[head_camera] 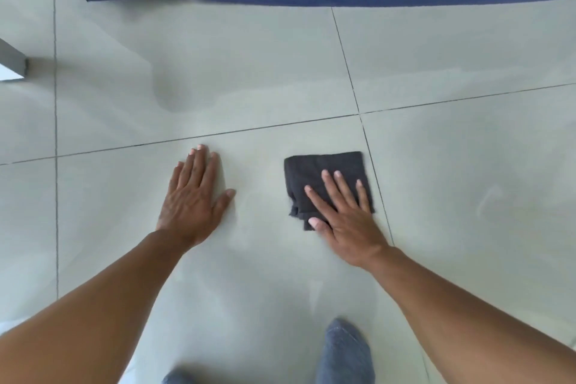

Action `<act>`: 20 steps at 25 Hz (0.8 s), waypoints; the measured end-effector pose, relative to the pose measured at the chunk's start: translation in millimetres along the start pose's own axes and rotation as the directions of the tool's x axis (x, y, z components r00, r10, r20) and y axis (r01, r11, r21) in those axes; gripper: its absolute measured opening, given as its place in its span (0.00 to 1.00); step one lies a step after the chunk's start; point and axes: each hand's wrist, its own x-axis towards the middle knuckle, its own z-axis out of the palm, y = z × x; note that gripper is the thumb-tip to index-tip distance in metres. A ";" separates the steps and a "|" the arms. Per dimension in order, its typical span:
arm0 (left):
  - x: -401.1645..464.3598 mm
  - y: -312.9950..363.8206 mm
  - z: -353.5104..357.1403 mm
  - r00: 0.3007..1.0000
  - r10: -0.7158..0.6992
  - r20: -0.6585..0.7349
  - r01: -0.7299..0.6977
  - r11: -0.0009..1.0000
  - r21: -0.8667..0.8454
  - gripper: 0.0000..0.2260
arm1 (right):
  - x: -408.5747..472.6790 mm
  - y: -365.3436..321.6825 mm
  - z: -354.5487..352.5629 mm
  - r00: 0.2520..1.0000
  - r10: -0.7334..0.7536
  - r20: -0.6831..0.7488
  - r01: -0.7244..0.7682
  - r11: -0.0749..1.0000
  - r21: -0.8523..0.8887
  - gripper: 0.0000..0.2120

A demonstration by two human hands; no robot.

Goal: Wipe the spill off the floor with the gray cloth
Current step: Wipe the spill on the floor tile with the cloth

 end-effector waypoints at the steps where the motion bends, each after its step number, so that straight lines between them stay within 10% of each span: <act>1: -2.2 -3.0 4.8 0.999 -0.023 -0.023 0.023 1.000 0.001 0.36 | 0.6 31.8 -10.6 0.995 0.098 0.036 -0.098 0.995 -0.015 0.30; 6: -3.6 -8.6 17.1 0.995 -0.051 -0.081 0.052 0.999 0.011 0.34 | 147.7 80.3 -80.8 0.754 0.651 0.092 -0.654 0.727 0.210 0.31; 10: -1.0 -11.6 11.4 0.998 -0.026 -0.052 0.025 1.000 -0.015 0.33 | 222.3 -50.4 -76.6 0.947 0.321 0.028 -0.319 0.925 0.205 0.29; 14: -8.5 -21.1 11.5 0.995 -0.037 -0.092 0.036 0.999 -0.019 0.31 | 82.1 -101.0 -9.5 0.997 -0.054 -0.059 0.059 0.994 0.095 0.26; 20: -18.0 -26.5 16.9 0.966 -0.212 -0.148 0.204 0.977 -0.067 0.34 | 49.9 62.2 -42.7 0.897 0.442 0.006 -0.440 0.891 0.115 0.32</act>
